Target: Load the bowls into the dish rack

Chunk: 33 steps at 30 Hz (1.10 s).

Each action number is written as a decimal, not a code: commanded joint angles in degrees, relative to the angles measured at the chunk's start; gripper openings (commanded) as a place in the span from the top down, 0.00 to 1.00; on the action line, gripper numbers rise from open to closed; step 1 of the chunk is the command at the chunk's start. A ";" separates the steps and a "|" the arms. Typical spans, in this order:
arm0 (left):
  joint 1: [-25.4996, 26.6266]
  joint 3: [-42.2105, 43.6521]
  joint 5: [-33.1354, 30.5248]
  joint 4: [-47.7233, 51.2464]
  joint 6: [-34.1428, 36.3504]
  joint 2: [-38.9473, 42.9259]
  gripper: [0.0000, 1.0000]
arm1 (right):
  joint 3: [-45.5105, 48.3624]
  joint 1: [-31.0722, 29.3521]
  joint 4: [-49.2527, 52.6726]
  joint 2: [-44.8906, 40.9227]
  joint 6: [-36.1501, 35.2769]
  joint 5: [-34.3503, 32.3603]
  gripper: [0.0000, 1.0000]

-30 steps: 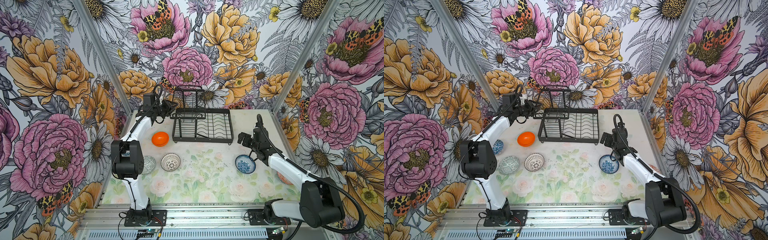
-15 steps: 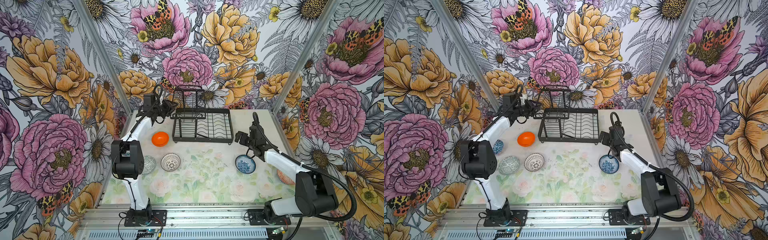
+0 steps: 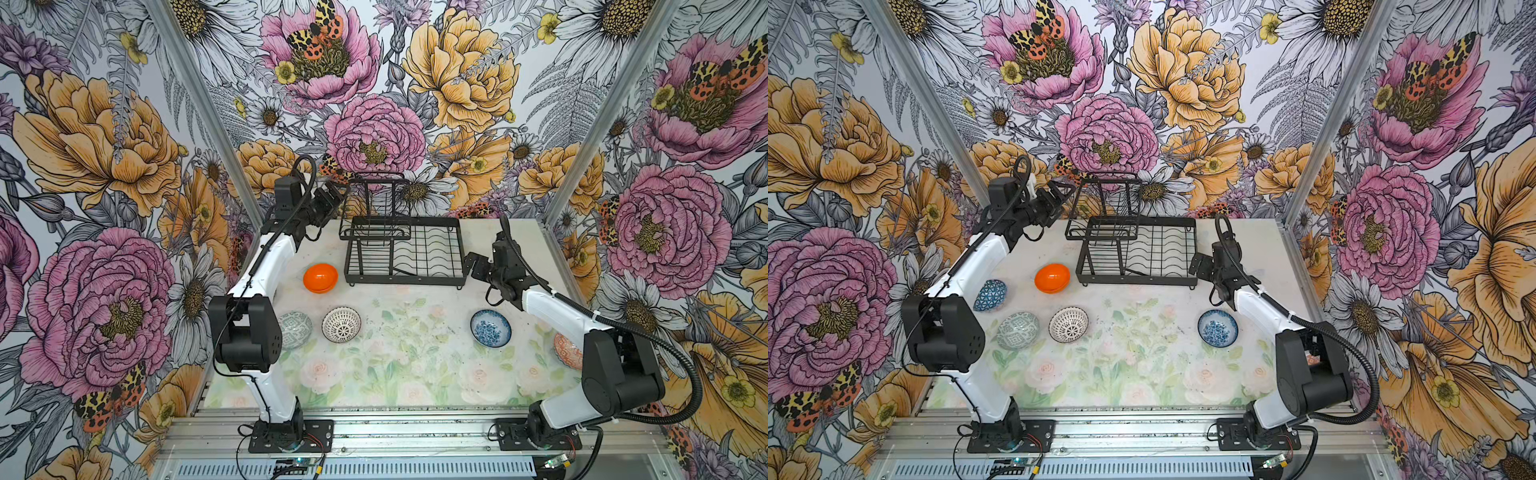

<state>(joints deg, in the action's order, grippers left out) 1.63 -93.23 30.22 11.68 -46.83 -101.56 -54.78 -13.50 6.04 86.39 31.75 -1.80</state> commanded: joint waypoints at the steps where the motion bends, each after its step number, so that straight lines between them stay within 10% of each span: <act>1: -1.18 2.24 -2.17 2.12 3.52 3.33 0.01 | -1.95 -0.69 1.14 -0.51 0.34 0.14 0.00; 23: -0.15 25.56 -35.08 26.30 15.82 27.48 0.01 | -3.69 -2.84 4.84 -7.70 -4.50 -0.50 0.01; 33: -1.52 32.72 -44.77 29.83 16.75 31.69 0.01 | -1.78 -12.68 6.98 -12.99 -4.30 -0.84 0.01</act>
<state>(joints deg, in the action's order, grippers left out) 0.82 -61.19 -10.02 40.40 -30.63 -70.24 -56.88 -22.98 11.86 75.55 27.99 -1.89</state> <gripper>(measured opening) 0.986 0.995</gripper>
